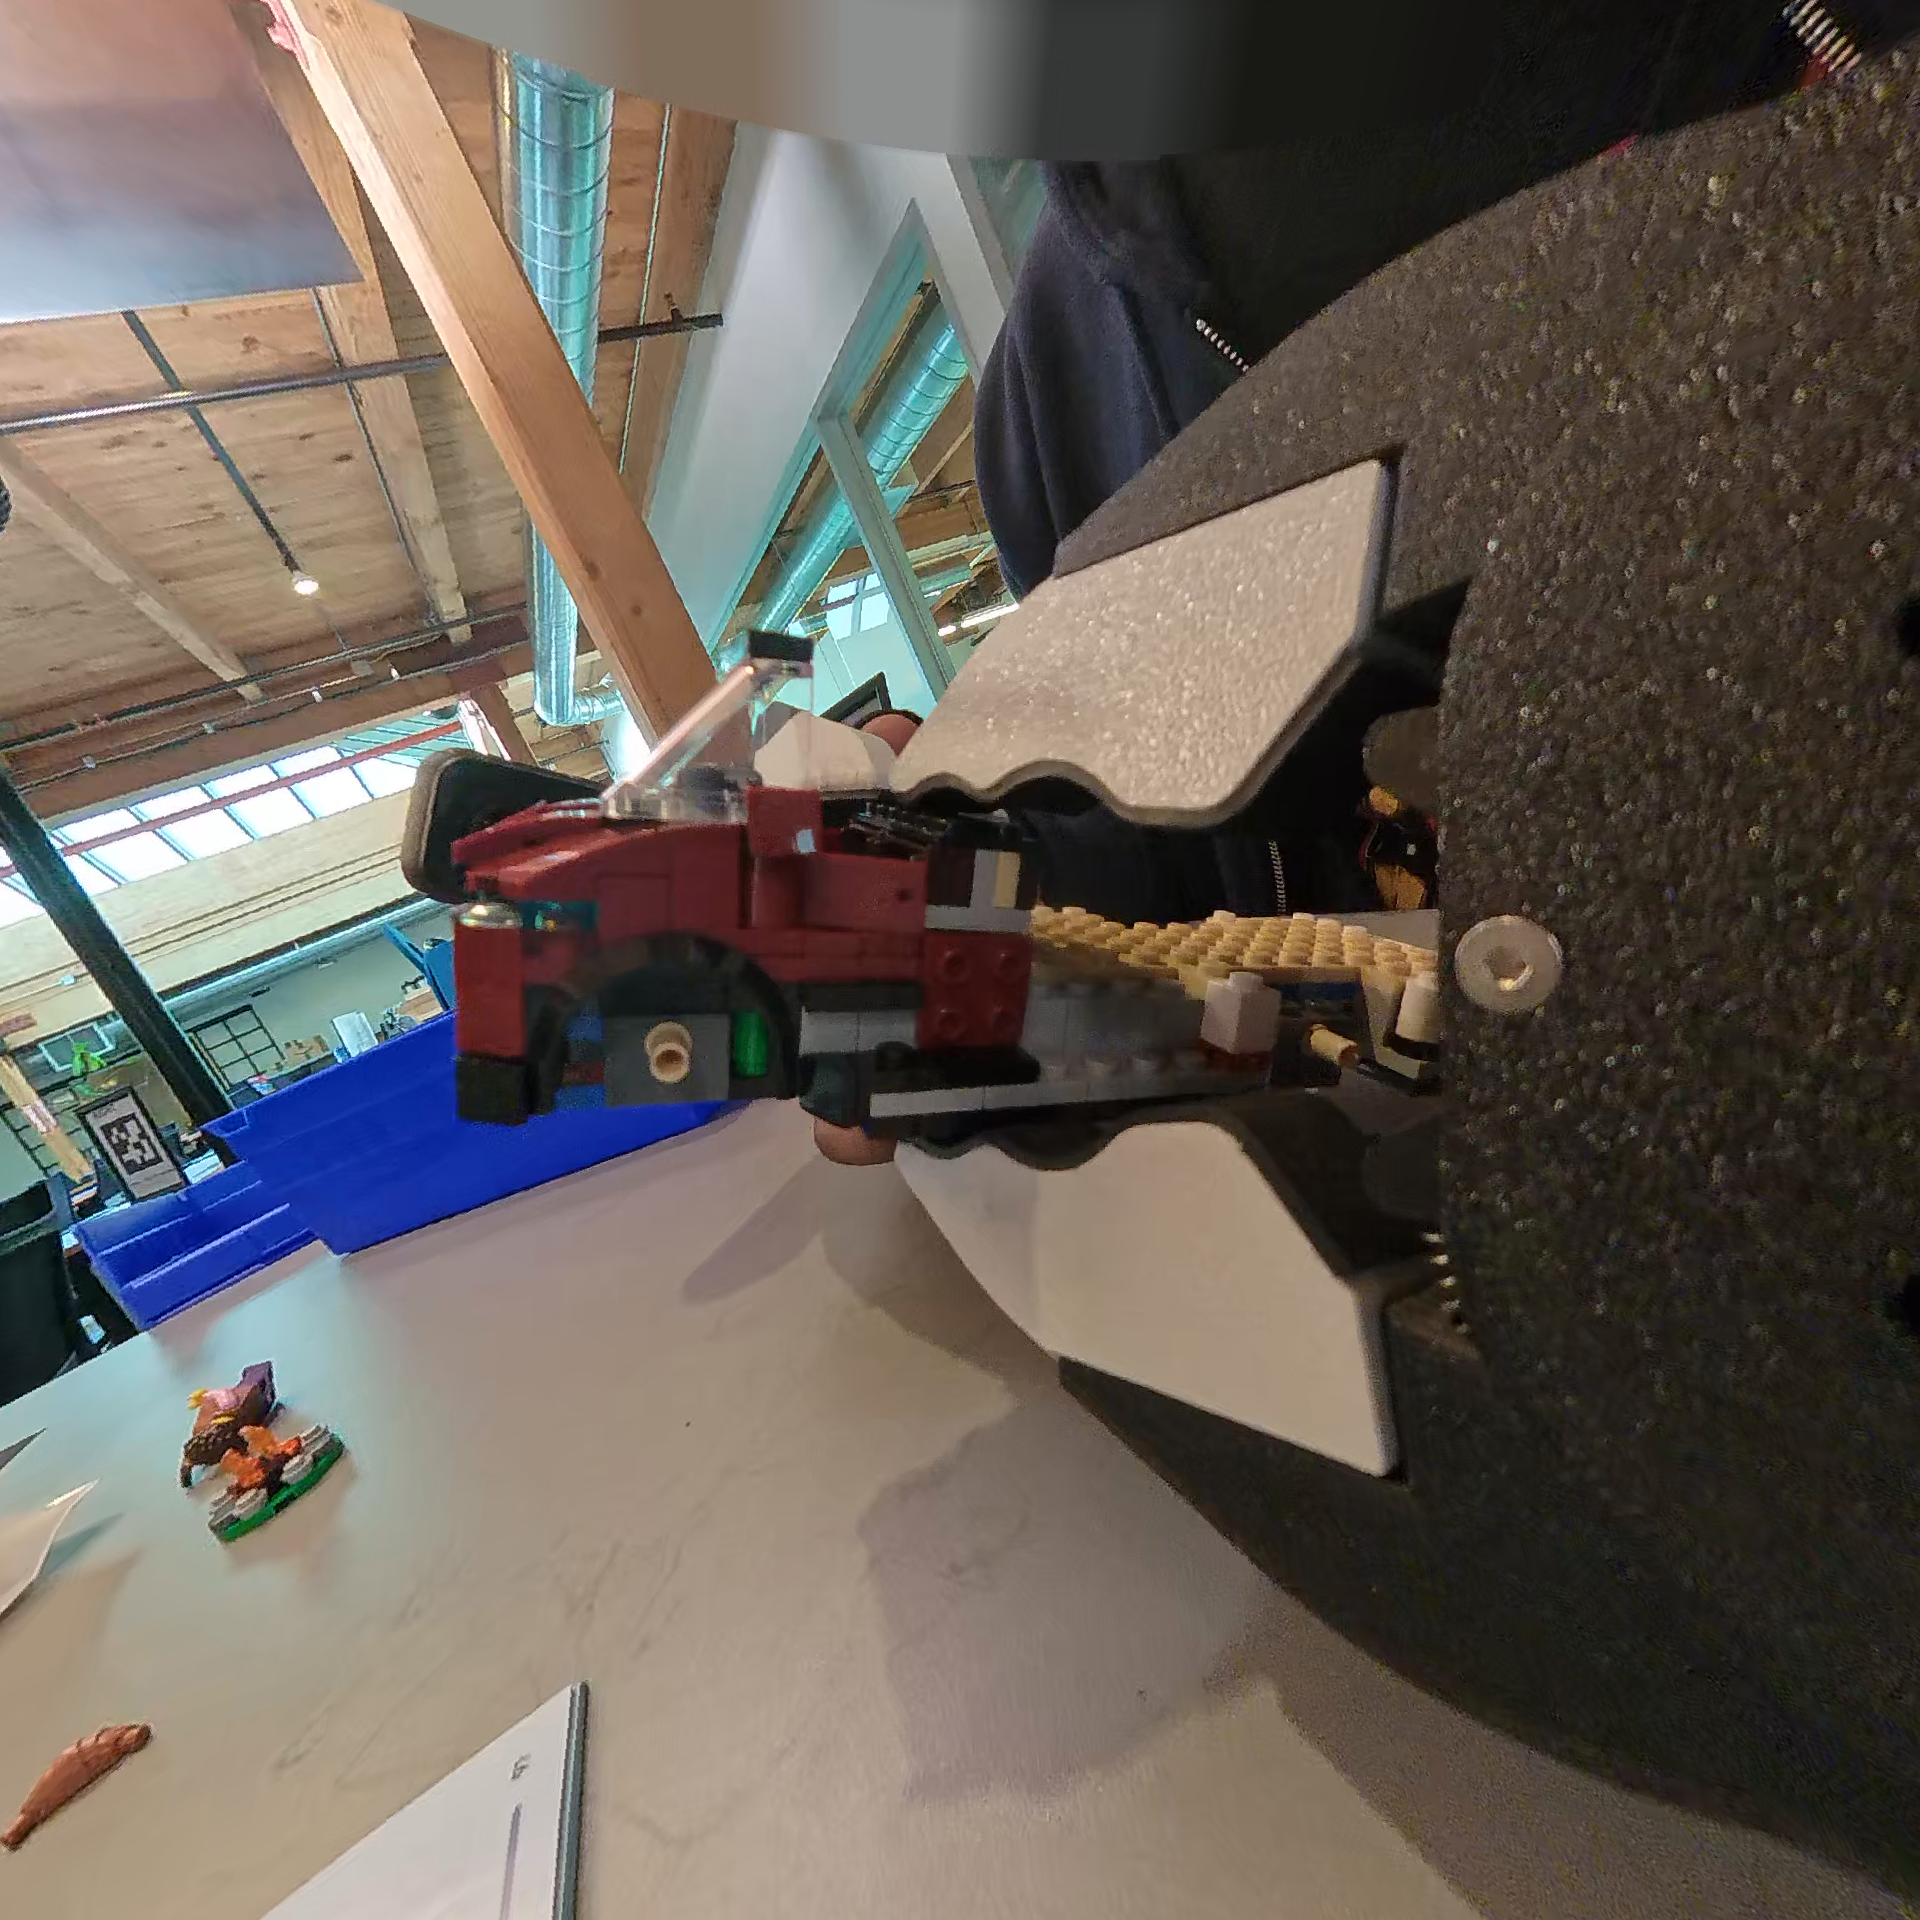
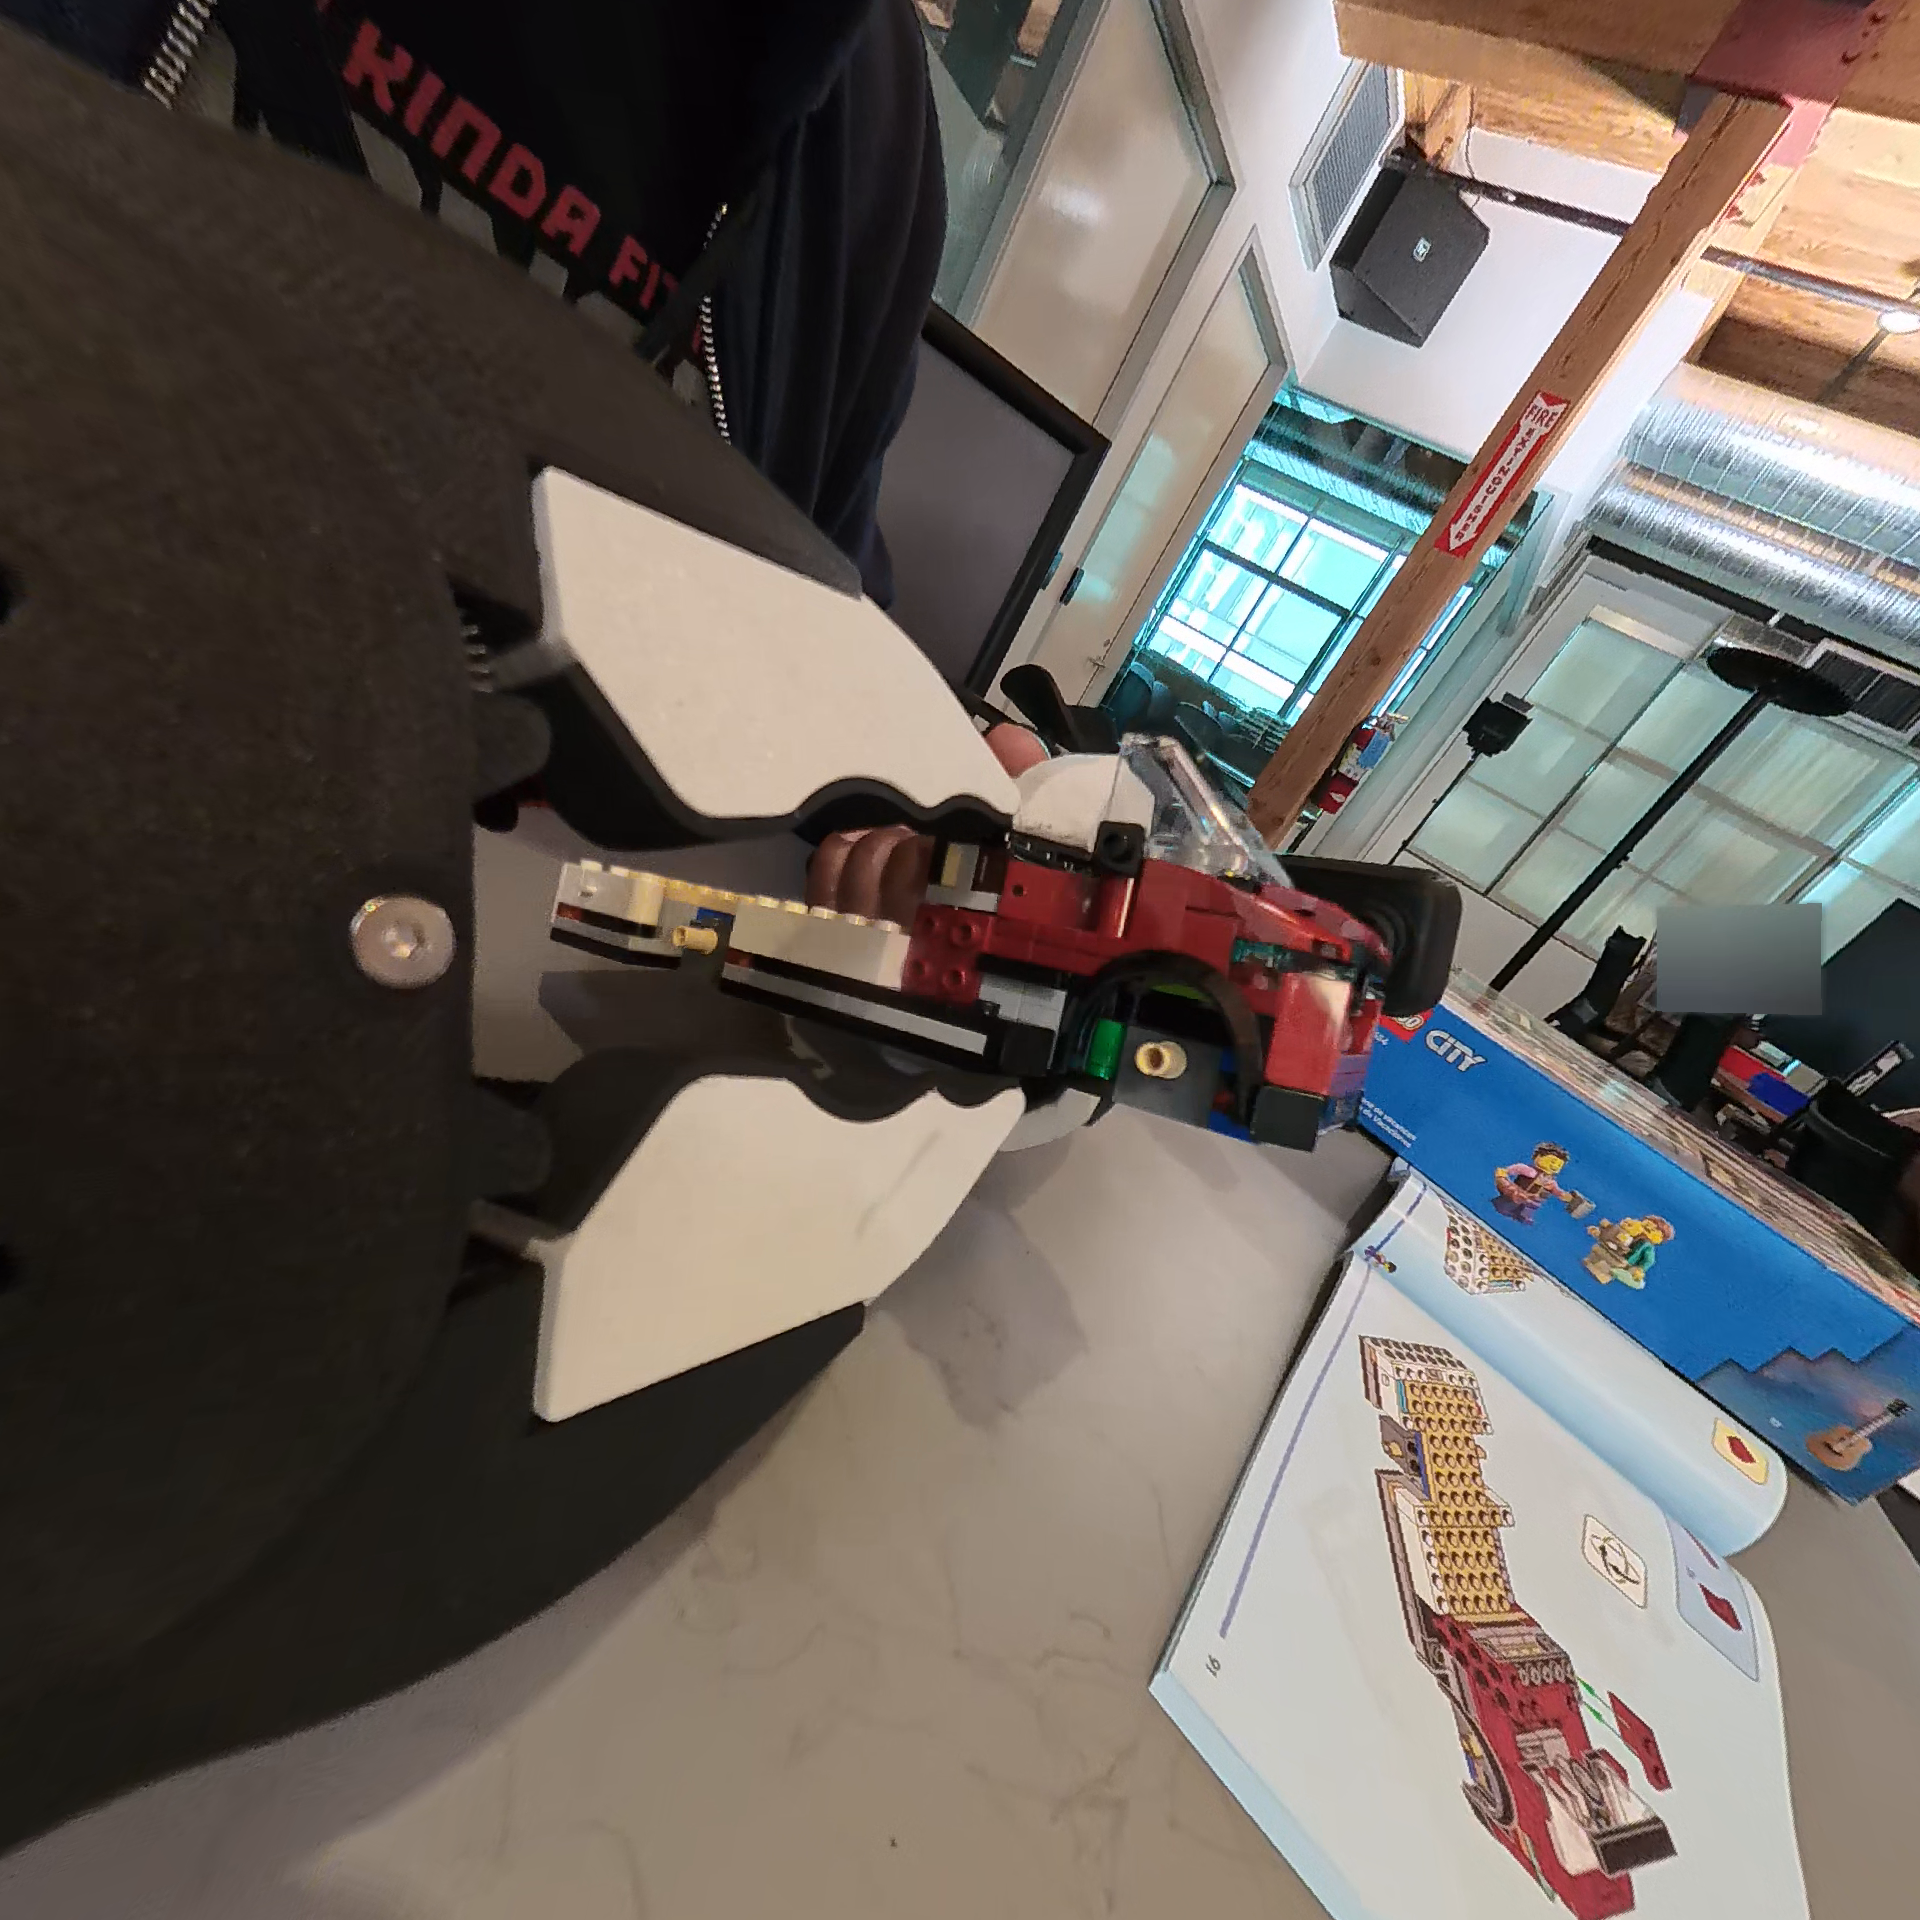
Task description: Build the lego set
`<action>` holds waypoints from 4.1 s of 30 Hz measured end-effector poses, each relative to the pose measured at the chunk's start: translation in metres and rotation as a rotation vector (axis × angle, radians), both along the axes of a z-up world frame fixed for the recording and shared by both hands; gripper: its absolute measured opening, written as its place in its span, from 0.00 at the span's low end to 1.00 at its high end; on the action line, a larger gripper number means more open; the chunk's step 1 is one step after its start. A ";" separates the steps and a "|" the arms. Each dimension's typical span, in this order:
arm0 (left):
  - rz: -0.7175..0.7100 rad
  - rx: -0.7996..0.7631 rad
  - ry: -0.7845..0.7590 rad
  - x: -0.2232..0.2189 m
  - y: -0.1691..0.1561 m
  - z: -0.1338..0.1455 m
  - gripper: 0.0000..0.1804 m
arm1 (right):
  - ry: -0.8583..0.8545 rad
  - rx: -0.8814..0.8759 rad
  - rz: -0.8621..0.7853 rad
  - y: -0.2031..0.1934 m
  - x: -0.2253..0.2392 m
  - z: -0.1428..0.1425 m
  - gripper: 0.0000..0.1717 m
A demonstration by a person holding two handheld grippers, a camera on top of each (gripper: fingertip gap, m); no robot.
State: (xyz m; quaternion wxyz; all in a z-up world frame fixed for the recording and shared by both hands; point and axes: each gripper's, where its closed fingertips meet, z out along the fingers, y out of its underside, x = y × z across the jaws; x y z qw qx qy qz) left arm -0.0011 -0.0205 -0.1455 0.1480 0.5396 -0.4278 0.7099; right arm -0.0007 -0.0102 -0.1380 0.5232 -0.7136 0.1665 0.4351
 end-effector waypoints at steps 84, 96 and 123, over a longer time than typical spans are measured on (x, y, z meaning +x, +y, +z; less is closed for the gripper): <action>0.111 -0.090 -0.049 0.010 0.017 0.009 0.31 | -0.662 -0.706 -0.122 -0.169 0.061 -0.082 0.14; 0.108 -0.090 -0.047 0.004 0.019 0.008 0.31 | -0.709 -0.733 -0.141 -0.145 0.057 -0.091 0.14; 0.127 -0.098 -0.049 -0.003 0.032 0.008 0.31 | -0.777 -0.569 -0.045 -0.095 0.042 -0.082 0.20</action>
